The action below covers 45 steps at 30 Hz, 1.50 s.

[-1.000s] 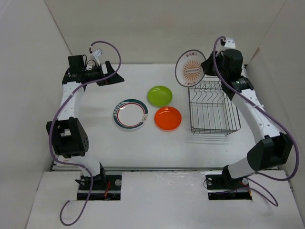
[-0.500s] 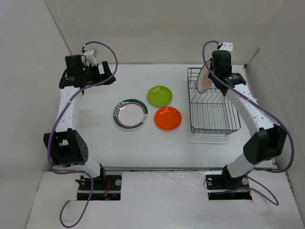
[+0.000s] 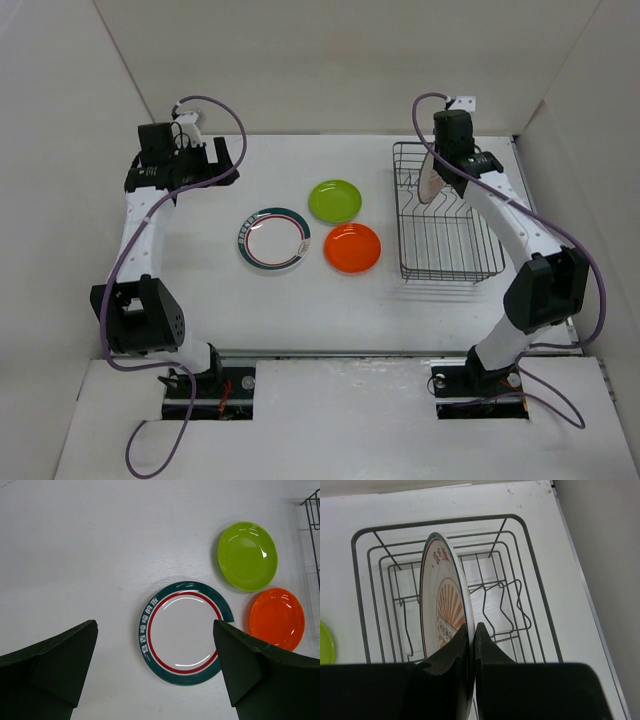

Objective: Load the plates into the dish rack

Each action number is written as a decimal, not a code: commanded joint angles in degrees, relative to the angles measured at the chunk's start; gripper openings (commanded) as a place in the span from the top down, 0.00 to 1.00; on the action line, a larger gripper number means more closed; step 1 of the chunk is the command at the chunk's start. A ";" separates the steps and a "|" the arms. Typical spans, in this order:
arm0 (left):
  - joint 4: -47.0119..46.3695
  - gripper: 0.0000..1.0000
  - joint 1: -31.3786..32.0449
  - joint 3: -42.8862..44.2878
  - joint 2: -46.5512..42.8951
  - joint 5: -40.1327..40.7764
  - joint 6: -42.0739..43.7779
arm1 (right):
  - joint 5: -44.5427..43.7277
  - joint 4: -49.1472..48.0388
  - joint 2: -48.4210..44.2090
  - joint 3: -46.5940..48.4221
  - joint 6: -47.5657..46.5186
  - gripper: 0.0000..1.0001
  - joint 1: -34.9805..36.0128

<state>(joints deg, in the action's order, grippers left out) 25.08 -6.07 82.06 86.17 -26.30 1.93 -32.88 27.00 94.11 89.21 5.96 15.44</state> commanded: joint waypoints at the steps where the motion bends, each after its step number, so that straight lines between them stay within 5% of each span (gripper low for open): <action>1: -1.09 0.00 0.18 -1.02 -0.74 0.20 1.58 | 0.01 -3.27 0.20 2.81 -0.95 1.00 0.29; 10: -1.09 0.00 0.18 -6.73 -0.21 1.52 4.66 | 4.31 -6.70 3.45 1.58 -2.70 1.00 0.29; 16: -2.41 0.00 -1.14 -12.97 0.84 2.13 6.50 | 4.32 -7.32 7.75 2.11 -3.23 0.87 0.91; 20: -2.41 0.00 -2.37 -15.00 0.84 0.91 7.21 | 4.32 -7.32 8.29 2.64 -3.23 0.69 0.91; 22: -2.41 0.00 -2.37 -16.84 0.84 -0.23 8.52 | 4.85 -7.32 8.29 2.64 -3.23 0.46 1.43; 29: -1.17 0.02 -2.37 -17.46 3.21 -6.82 9.05 | 5.37 -7.84 4.08 2.64 -4.37 0.00 3.19; 40: 1.02 0.15 -2.37 -16.33 11.73 -10.52 10.28 | 4.85 -6.26 -8.22 -0.86 -4.90 0.00 9.42; 45: 3.04 0.24 -2.37 -14.65 18.85 -13.33 10.99 | 14.23 -10.29 -13.50 -6.58 -4.37 0.00 10.13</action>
<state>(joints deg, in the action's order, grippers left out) 25.65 -8.36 65.67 103.02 -36.05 11.57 -24.25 20.29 83.13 85.58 1.32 25.23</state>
